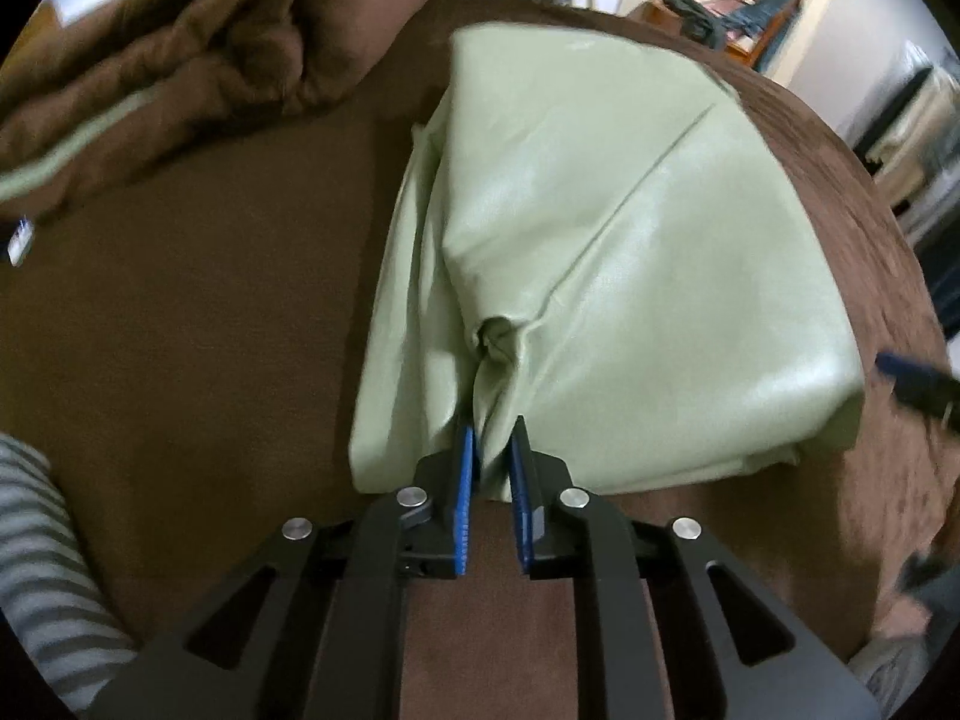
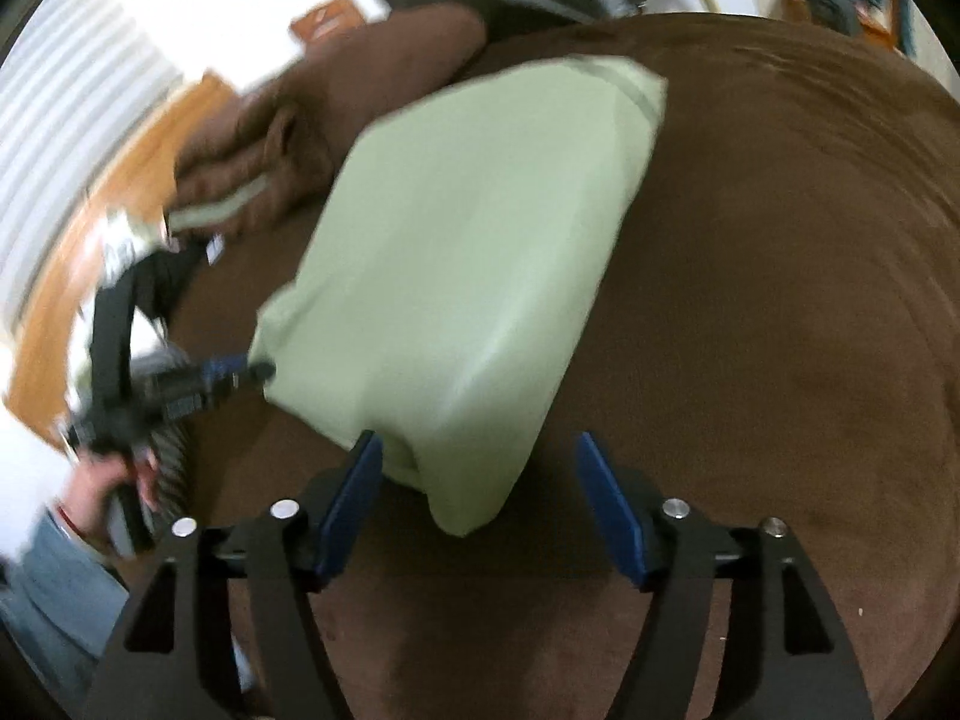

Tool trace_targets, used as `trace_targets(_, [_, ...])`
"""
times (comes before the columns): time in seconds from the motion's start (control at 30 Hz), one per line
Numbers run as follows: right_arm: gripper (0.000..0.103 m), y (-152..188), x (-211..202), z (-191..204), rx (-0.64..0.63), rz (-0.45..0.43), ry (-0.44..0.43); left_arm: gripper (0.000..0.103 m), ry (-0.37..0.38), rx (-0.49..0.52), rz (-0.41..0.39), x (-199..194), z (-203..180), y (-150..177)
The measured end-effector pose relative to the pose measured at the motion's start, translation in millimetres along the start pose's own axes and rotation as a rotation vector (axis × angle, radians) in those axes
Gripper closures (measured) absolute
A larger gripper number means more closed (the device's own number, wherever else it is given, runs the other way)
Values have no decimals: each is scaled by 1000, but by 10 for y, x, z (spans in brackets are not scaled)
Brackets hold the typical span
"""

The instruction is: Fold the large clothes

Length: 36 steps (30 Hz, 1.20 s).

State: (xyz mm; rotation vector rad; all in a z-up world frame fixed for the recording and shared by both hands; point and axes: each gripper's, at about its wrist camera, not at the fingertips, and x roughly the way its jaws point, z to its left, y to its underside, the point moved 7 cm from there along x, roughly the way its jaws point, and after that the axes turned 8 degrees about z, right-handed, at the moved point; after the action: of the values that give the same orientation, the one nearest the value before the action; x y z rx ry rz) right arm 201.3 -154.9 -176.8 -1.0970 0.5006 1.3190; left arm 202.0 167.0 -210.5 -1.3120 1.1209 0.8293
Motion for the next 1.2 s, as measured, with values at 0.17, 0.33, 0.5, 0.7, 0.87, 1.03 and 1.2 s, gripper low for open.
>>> trace_targets(0.17, [22,-146,-266,-269,96,-85,6,27,-45,71,-5,-232,-78,-40])
trace_targets(0.33, [19,-313,-331,-304,143,-122,-56,18,12,57,-35,-440,-67,-209])
trace_targets(0.5, [15,-465,-295,-335,169,-133,-134,18,102,53,-32,-418,-65,-473])
trace_targets(0.7, [15,-592,-36,-455,258,-112,-280,20,248,-8,-9,-145,39,-771])
trace_targets(0.87, [15,-654,247,-676,360,-88,-347,20,304,-75,27,189,237,-942])
trace_targets(1.03, [15,-706,504,-781,396,-59,-405,20,375,-114,74,572,369,-986])
trace_targets(1.2, [15,-784,680,-745,386,-29,-423,19,457,-115,90,798,322,-945])
